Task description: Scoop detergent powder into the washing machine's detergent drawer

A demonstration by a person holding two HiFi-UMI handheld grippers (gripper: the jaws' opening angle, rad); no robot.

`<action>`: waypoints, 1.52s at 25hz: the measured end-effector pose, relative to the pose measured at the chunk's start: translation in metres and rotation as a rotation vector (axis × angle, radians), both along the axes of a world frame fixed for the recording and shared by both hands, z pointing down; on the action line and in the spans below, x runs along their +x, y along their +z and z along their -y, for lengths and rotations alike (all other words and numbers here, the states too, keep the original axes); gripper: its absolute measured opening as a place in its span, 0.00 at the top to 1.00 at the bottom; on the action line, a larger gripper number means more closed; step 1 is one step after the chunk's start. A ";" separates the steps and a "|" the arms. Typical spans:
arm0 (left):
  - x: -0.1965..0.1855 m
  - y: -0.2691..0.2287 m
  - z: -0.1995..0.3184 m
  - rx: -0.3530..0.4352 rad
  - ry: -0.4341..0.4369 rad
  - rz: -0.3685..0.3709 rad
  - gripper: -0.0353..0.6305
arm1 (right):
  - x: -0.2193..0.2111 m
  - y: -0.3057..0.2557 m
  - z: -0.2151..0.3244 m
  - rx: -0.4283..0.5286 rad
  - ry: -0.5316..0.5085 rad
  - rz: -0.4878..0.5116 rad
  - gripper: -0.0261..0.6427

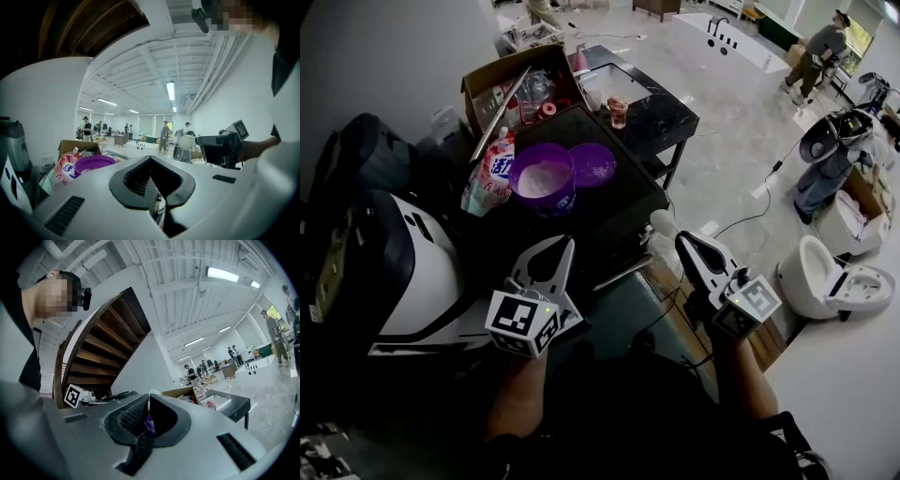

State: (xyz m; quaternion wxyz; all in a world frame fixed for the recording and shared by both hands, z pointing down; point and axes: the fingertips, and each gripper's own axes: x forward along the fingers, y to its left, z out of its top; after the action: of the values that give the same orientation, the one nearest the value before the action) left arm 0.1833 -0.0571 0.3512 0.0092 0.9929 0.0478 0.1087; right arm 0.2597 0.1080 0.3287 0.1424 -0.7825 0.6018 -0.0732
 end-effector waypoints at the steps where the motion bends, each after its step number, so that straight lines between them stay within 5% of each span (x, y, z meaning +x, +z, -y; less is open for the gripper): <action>1: 0.001 -0.001 -0.001 0.005 -0.022 0.001 0.94 | 0.004 0.001 -0.002 0.004 -0.017 0.004 0.93; 9: -0.014 0.006 0.000 0.003 -0.177 0.033 0.94 | 0.021 0.015 0.009 0.021 -0.146 0.058 0.93; 26: -0.076 0.011 0.135 -0.038 -0.379 -0.028 0.94 | -0.020 0.000 0.175 -0.044 -0.369 -0.022 0.93; 38: -0.091 0.022 0.166 -0.066 -0.530 -0.002 0.94 | -0.010 0.003 0.235 -0.069 -0.527 -0.043 0.93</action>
State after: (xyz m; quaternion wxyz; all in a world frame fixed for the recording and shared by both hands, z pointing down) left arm 0.0922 -0.2235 0.3732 0.0698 0.9700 -0.2104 0.1001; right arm 0.2498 -0.1267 0.3313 0.0789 -0.6044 0.7849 -0.1115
